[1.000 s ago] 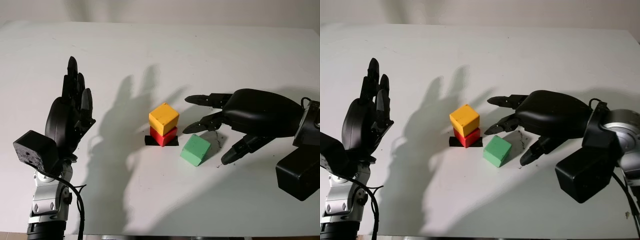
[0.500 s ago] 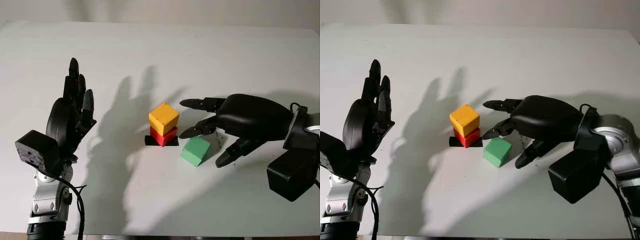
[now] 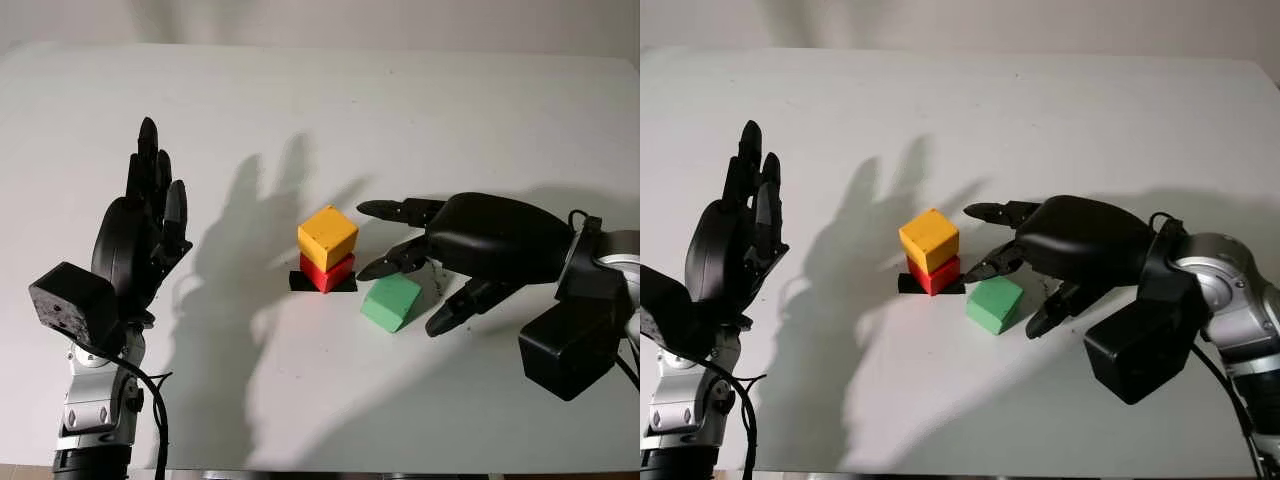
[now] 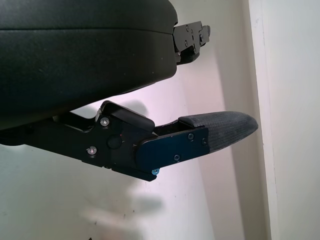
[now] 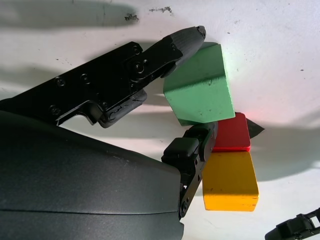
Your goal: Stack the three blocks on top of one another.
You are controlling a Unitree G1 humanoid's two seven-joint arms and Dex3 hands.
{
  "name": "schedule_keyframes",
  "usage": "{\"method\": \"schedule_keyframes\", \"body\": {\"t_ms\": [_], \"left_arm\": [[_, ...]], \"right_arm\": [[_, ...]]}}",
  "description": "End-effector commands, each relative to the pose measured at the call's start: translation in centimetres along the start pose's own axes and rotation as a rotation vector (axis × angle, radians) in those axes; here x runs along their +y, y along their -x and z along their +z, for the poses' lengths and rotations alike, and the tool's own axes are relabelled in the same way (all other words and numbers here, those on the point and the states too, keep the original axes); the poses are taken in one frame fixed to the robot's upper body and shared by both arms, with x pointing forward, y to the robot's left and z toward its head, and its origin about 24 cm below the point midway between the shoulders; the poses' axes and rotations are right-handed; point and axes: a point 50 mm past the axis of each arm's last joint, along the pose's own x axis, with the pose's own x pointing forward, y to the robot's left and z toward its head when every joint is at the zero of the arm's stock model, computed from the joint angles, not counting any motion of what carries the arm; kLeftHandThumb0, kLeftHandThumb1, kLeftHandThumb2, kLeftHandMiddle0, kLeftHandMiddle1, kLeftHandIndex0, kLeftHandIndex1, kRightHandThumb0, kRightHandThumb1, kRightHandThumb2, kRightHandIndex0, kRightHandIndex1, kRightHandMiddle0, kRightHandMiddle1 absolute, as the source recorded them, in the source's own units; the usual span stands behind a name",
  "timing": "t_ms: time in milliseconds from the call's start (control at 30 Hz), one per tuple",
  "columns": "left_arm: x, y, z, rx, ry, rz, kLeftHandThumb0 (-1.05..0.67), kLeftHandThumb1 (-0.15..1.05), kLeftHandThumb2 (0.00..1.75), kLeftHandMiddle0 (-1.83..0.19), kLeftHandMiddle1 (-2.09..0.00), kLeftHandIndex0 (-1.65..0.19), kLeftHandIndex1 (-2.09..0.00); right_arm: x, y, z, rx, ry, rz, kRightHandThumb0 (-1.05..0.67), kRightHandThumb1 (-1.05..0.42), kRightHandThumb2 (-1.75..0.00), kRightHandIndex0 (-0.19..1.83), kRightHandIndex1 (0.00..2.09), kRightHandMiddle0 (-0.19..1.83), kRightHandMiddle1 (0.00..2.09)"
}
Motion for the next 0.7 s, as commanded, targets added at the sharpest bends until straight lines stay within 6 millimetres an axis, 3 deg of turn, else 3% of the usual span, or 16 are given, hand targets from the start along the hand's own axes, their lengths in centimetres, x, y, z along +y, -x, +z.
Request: {"method": "schedule_keyframes", "body": {"t_ms": [0, 400, 667], "left_arm": [[0.1, 0.2, 0.2, -0.005, -0.013, -0.004, -0.75, 1.05, 0.66, 0.18, -0.05, 0.18, -0.05], [0.1, 0.2, 0.2, 0.000, -0.017, -0.001, -0.76, 1.05, 0.65, 0.17, -0.05, 0.17, -0.06], [0.1, 0.2, 0.1, 0.003, -0.014, 0.003, -0.76, 1.05, 0.64, 0.17, -0.05, 0.17, -0.05]], "right_arm": [[0.2, -0.3, 0.0, -0.013, 0.009, -0.010, -0.56, -0.80, -0.06, 0.11, 0.06, 0.79, 0.11], [1.0, -0.7, -0.2, -0.016, -0.016, -0.024, -0.53, -0.82, -0.06, 0.11, 0.05, 0.80, 0.11], [1.2, -0.7, -0.3, -0.030, -0.015, -0.074, -0.46, -0.85, -0.06, 0.20, 0.09, 1.04, 0.26]]}}
